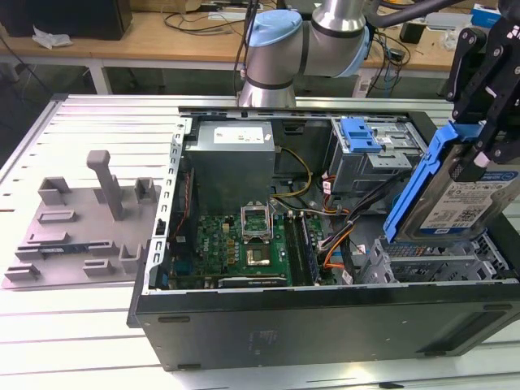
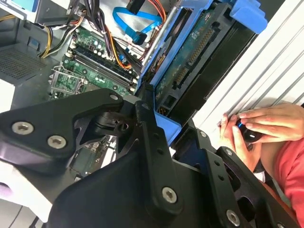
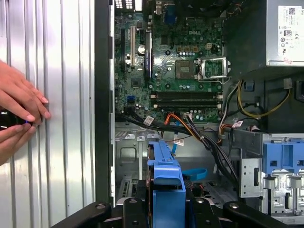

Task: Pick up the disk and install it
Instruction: 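Insert the disk into the insertion slot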

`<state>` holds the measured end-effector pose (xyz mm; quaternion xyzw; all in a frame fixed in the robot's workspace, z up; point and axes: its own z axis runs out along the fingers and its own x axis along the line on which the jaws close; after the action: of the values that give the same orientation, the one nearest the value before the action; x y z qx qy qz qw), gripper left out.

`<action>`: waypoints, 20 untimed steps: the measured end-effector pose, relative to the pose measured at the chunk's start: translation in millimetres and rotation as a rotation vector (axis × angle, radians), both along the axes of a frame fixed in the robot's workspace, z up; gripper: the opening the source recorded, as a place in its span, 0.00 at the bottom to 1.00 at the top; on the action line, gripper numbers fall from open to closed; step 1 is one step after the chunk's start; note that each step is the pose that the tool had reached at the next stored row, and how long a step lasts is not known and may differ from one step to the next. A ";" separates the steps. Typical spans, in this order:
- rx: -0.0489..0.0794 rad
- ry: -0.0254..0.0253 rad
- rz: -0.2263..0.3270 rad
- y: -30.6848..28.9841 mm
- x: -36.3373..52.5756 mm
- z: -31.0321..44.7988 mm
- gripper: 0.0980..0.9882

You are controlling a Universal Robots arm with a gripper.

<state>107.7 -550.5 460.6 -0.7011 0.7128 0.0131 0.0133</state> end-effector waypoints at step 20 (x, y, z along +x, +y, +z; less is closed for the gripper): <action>0.000 0.0000 0.022 -2.2 0.6 -1.8 0.30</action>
<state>108.3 -552.7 458.7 -0.7088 0.7051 0.0132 0.0131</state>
